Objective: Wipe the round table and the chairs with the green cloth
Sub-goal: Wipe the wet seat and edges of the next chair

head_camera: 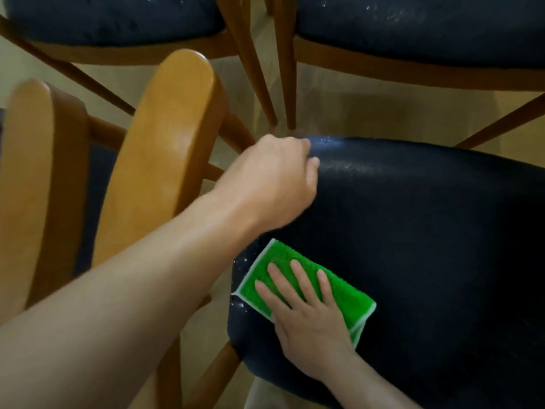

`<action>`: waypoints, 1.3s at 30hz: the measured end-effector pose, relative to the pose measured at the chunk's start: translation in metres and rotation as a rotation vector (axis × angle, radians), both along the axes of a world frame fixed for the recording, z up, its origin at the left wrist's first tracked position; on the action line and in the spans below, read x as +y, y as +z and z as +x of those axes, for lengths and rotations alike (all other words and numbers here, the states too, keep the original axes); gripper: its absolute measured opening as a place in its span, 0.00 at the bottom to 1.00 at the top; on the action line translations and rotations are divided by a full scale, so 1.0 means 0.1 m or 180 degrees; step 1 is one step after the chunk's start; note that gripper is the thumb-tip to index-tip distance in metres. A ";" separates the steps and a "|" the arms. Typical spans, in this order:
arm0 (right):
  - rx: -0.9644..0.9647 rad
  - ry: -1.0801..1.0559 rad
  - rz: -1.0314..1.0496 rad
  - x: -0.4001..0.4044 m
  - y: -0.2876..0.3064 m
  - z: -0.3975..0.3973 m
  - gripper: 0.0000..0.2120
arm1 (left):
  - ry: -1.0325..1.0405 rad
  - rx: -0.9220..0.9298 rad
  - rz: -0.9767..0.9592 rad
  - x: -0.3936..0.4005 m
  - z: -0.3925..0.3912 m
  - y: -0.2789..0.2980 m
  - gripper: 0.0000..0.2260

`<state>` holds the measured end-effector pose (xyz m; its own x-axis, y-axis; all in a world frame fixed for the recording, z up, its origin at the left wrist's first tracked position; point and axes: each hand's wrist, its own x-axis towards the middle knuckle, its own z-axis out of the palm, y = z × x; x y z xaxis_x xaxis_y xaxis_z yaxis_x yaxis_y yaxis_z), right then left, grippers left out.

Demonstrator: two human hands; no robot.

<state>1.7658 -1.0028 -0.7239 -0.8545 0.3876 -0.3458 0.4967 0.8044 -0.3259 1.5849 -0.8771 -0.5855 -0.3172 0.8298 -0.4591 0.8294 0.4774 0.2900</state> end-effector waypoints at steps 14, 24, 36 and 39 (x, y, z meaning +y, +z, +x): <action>-0.0336 -0.1697 0.0507 1.69 -0.16 -0.81 0.31 | 0.0538 0.1048 0.0947 -0.90 -0.44 0.35 0.32; 0.0156 0.1272 -0.0040 0.27 0.03 -0.04 0.27 | 0.0607 0.0840 0.1075 -0.89 -0.49 0.36 0.31; -0.0166 -0.0902 0.0562 1.42 -0.07 -1.27 0.31 | 0.0586 0.1019 0.1062 -0.84 -0.47 0.37 0.30; 0.0245 -0.0039 0.0301 0.62 -0.01 -0.92 0.31 | 0.0598 0.0987 0.1036 -0.84 -0.48 0.37 0.30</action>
